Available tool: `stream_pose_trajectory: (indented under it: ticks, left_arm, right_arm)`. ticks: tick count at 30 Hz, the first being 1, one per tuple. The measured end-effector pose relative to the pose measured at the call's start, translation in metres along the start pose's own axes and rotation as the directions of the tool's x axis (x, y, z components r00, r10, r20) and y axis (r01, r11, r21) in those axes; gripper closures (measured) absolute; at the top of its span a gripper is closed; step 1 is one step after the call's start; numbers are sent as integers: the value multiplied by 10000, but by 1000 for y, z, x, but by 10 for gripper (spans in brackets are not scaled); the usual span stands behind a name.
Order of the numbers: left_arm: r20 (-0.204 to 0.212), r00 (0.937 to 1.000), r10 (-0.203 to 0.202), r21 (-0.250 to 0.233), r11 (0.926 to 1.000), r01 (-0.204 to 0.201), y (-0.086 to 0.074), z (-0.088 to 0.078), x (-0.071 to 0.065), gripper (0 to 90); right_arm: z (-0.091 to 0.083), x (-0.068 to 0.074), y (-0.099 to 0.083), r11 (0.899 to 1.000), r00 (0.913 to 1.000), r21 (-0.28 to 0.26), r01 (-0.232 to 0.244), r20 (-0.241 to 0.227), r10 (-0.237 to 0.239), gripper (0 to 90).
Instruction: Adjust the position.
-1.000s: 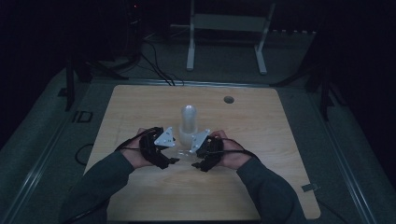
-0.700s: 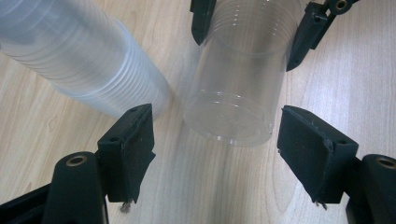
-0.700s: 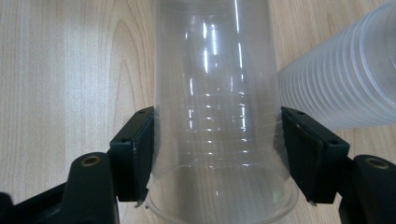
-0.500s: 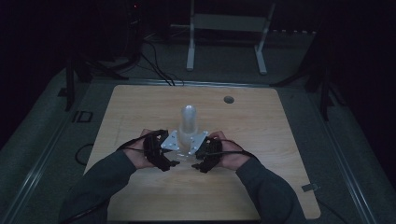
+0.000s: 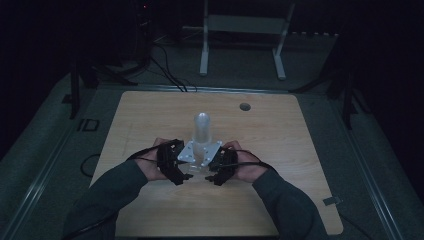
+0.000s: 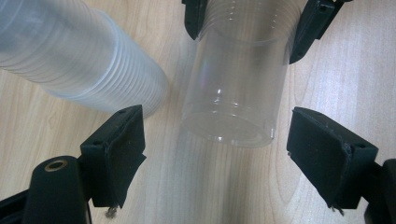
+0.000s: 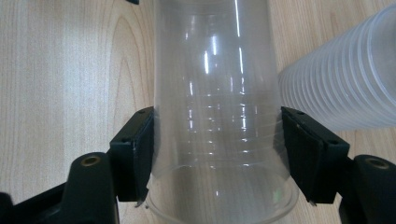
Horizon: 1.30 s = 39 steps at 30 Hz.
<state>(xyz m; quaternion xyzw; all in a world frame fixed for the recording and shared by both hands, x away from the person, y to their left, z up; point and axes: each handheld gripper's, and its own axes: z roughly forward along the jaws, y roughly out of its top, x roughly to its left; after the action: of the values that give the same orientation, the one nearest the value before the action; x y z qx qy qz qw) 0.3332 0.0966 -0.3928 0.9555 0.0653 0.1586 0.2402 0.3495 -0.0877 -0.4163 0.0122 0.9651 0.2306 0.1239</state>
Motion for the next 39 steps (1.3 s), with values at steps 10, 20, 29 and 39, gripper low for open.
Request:
stream_pose_trajectory:
  ticks: [10,20,29,39]
  left_arm:
    - [227,9996,173,349,9992,-181,2,6,2,193]
    - [474,9988,88,377,9992,-106,3,13,2,211]
    - [696,9972,-291,209,9994,277,2,18,4,239]
    - [886,9958,-231,322,9993,204,3,21,5,256]
  right_arm:
    - [0,2,2,10000,9999,29,43,133,-43,318]
    - [1,3,3,9999,9996,-2,140,237,-139,319]
    - [1,4,3,9998,9985,-48,188,510,-186,320]
    - [1,5,4,9993,9976,26,376,576,-377,321]
